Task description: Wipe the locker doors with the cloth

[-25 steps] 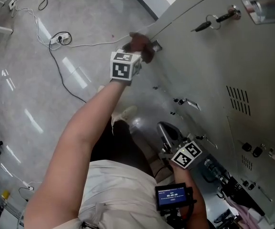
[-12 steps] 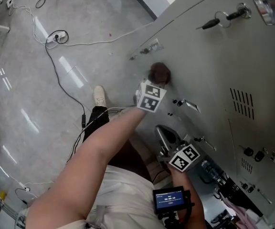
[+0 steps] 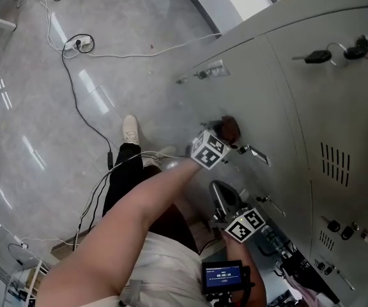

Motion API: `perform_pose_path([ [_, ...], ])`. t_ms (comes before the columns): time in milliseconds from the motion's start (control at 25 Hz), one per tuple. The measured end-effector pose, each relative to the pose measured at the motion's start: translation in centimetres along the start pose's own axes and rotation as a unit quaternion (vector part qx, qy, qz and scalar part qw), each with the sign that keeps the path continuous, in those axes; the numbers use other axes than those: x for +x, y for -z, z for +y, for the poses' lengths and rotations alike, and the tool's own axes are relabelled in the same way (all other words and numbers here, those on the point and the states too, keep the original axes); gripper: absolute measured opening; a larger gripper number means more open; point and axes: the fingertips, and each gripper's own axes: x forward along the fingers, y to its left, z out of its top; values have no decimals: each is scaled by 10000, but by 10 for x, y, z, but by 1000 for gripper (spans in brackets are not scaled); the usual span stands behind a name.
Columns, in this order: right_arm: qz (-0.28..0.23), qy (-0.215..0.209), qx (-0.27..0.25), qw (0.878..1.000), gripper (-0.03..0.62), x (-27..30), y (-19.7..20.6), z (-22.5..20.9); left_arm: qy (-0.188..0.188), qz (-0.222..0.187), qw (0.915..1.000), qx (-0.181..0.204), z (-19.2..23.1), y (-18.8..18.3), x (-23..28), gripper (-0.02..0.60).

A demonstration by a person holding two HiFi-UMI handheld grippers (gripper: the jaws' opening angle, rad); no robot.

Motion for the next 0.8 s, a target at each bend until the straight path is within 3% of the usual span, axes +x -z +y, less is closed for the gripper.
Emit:
perform_pose_path([
  [160,51,-60,41,10000,18,1,6,1,-569,-208,9962,-631,67,-16,-8,71],
  [280,95,-88,81,9999,18,0,8,-1,-925,-239,9929,-705,114,-28,-11,71],
  [360,123,-114,71,9998,18,0,9,-3,-1202,-275,9904,-630,146,-39,-16,71],
  [480,186,-111,174,9996,18,1,21,-4,-1668,-317,9853,-211,188,-56,-36,71],
  [640,346,-63,171,9992,18,-1,30,-12,-2302,-823,9695,156,225,-95,-60,71],
  [720,385,-88,165,9991,18,0,31,-13,-2467,-852,9648,317,235,-102,-63,71],
  [800,376,-111,176,9991,18,2,29,-13,-2432,-732,9667,313,236,-92,-57,71],
])
